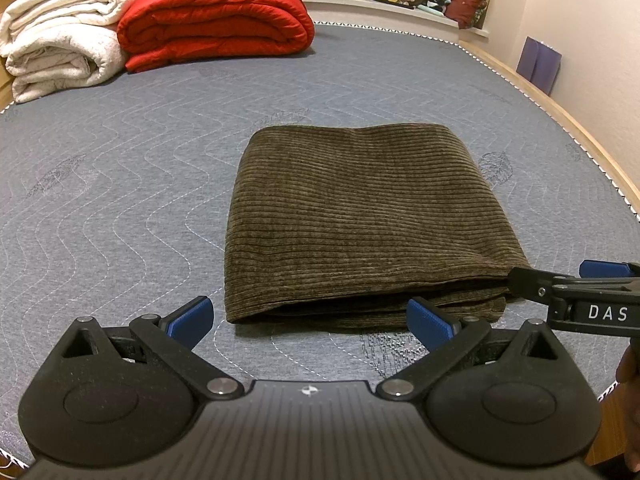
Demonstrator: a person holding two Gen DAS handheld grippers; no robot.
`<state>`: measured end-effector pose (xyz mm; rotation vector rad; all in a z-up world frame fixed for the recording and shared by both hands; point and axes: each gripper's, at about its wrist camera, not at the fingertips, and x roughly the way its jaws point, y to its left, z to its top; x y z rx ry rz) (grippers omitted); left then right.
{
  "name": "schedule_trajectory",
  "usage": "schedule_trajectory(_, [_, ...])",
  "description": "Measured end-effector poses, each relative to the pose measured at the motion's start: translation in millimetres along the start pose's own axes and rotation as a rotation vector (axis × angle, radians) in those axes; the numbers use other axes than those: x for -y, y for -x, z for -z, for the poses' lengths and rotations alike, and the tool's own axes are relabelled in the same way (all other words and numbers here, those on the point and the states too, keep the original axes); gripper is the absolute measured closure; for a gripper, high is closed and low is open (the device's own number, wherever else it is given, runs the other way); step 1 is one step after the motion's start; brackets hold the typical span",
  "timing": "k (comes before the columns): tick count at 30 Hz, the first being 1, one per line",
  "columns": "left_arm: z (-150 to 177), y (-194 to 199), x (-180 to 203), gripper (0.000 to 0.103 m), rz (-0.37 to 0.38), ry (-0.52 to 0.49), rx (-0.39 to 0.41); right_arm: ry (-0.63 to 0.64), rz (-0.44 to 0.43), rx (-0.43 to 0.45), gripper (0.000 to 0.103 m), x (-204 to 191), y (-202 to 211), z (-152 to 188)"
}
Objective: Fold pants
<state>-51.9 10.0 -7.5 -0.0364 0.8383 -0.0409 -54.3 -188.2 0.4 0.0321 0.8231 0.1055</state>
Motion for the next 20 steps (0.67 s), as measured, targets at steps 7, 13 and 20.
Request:
schedule_trajectory(7, [0.0, 1.1, -0.9, 0.000, 0.009, -0.008, 0.006, -0.001, 0.000, -0.001, 0.001, 0.0, -0.4, 0.6])
schedule_trajectory(13, [1.3, 2.8, 0.4, 0.000, 0.020, -0.020, 0.014, -0.001, 0.000, 0.000, 0.001, -0.1, -0.4, 0.6])
schedule_trajectory(20, [1.0, 2.3, -0.9, 0.000, 0.022, -0.020, 0.013, 0.001, 0.000, -0.001, 0.001, -0.2, -0.5, 0.8])
